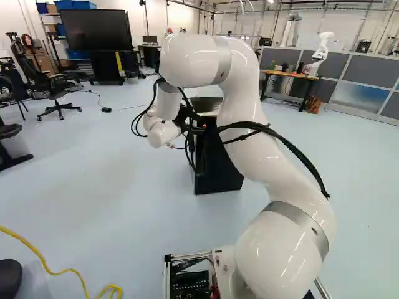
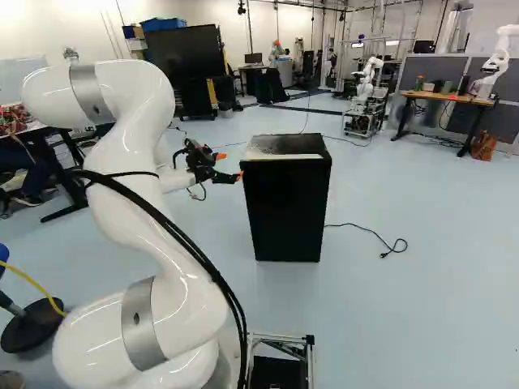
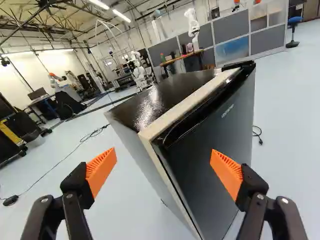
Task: Grab a drink from the fridge
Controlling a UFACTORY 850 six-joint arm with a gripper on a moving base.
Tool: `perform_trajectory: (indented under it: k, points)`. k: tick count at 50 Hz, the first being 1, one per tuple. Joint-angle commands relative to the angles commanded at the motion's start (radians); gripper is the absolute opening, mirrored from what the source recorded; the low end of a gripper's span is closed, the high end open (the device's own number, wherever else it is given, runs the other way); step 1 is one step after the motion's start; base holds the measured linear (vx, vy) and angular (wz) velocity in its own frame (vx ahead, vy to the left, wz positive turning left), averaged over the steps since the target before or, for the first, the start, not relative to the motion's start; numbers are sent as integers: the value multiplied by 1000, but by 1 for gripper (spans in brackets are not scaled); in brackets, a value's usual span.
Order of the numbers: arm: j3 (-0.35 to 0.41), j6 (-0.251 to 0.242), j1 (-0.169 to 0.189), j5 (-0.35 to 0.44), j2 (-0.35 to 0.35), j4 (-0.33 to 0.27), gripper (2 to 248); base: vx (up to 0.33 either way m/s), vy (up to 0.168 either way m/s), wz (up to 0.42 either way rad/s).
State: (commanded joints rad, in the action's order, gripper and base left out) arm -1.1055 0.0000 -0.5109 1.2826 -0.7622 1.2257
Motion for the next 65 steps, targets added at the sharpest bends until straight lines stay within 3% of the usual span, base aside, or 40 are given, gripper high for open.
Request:
perform_trajectory:
  k: [31,50,65]
  points:
    - [-26,-2,11,0,-64,0,247,0,0,0]
    - [-26,-164,11,0,-65,0,247,0,0,0]
    - [-26,-189,11,0,-65,0,247,0,0,0]
